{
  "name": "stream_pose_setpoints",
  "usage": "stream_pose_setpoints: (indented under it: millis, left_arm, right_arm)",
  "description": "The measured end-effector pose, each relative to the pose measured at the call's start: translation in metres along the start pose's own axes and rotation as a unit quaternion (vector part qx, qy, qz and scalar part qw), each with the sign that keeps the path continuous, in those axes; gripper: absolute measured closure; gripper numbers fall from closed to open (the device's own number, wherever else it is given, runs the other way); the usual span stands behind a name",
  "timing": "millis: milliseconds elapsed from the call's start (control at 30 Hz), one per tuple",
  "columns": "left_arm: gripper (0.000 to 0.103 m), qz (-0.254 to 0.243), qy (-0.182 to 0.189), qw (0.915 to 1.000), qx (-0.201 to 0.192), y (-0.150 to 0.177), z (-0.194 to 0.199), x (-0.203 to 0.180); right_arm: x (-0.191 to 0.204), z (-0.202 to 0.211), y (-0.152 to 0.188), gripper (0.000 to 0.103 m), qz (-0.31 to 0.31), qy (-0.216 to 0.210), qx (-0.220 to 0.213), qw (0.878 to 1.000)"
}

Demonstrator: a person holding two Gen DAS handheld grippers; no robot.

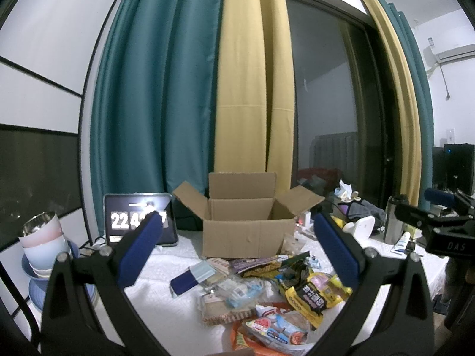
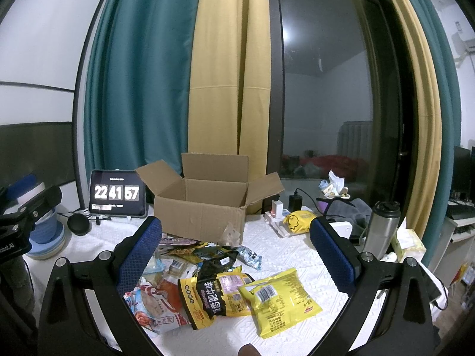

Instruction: Organize snacks

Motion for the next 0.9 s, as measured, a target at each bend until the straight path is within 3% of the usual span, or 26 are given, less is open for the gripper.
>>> stream_pose_setpoints:
  millis: [667, 900]
  left_arm:
    - [0.000, -0.006, 0.003, 0.9999, 0.012, 0.008, 0.001, -0.005]
    - [0.000, -0.009, 0.007, 0.9967, 0.080, 0.033, -0.027, -0.012]
  right_arm:
    - [-0.001, 0.000, 0.001, 0.001, -0.001, 0.001, 0.002, 1.000]
    - [-0.003, -0.011, 0.020, 0.001, -0.013, 0.000, 0.025, 1.000]
Point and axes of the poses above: each gripper's, at about its wrist camera, not at the fingertips, and z roughly against the way its jaws point, x to its left, y to its underside, the point moved 3 cm from there along -z, roughly the way its jaws point, and after that the axes turned 5 degrees about -z, right-handed, at the moved point
